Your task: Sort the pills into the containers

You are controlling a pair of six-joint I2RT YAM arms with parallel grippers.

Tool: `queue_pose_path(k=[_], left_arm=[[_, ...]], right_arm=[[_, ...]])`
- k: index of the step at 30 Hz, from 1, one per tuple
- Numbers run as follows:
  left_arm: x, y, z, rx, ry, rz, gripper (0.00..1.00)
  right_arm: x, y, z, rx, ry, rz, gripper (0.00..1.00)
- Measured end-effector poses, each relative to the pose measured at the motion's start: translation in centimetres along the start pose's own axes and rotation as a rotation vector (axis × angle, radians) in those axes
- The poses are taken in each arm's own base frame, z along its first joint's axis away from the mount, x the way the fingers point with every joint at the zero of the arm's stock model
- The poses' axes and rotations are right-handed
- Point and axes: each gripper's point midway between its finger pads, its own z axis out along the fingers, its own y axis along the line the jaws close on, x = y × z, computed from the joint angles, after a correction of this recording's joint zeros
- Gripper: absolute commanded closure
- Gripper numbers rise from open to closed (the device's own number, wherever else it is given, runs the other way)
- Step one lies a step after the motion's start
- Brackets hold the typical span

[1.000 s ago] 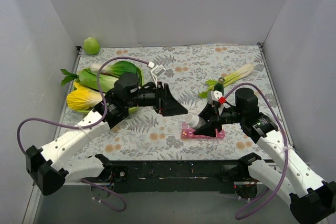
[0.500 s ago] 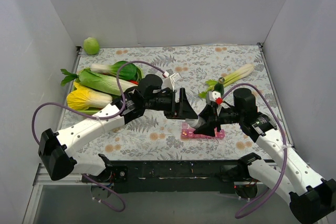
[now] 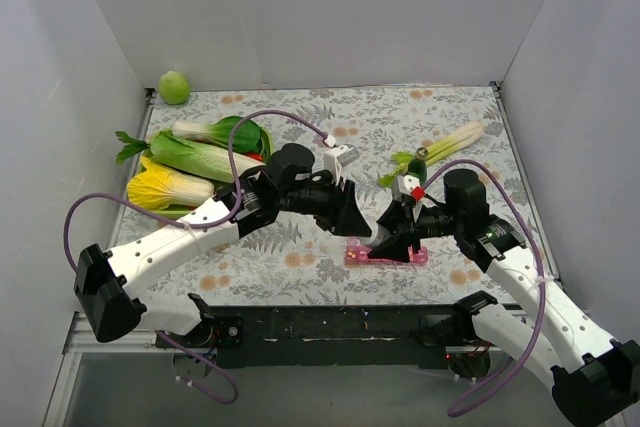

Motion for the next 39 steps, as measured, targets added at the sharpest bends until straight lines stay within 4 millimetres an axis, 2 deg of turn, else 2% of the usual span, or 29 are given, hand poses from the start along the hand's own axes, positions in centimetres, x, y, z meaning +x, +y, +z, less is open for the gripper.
queue_pose_path(k=[4,7,10,11,14,17,21,24,30,34,39], left_arm=[[0.5,-0.4,-0.3,0.026,0.0,0.223,0.81],[0.4,-0.5,-0.4,0.037,-0.004,0.302,0.75],[0.4,-0.5,-0.3,0.048,-0.005,0.323,0.58],[0.4,-0.5,-0.3,0.052,-0.007,0.327,0.48],[0.7,-0.4,-0.1,0.064,-0.01,0.346,0.38],[1.8,-0.3,0.0,0.077,0.008,0.343,0.39],[1.9,-0.3,0.0,0.074,0.009,0.342,0.48],[1.7,-0.1,0.0,0.063,0.002,0.342,0.47],[1.6,-0.2,0.0,0.055,-0.004,0.328,0.36],[0.9,-0.2,-0.4,0.046,-0.026,0.301,0.36],[-0.3,0.1,-1.1,0.032,-0.062,0.263,0.51]], right_arm=[[-0.3,0.5,0.2,-0.034,-0.024,0.017,0.99],[-0.5,0.6,0.2,-0.036,-0.031,0.024,0.99],[-0.5,0.6,0.2,-0.037,-0.031,0.037,0.99],[-0.5,0.7,0.2,-0.038,-0.031,0.04,0.99],[-0.4,0.8,0.2,-0.044,-0.031,0.065,0.99],[-0.4,0.9,0.2,-0.045,-0.032,0.08,0.99],[-0.6,1.0,0.2,-0.051,-0.037,0.079,0.99],[-0.7,0.9,0.2,-0.05,-0.041,0.075,0.99],[-0.7,0.9,0.2,-0.049,-0.041,0.075,0.99],[-0.7,0.9,0.2,-0.047,-0.04,0.075,0.99],[-0.7,0.8,0.2,-0.046,-0.041,0.072,0.99]])
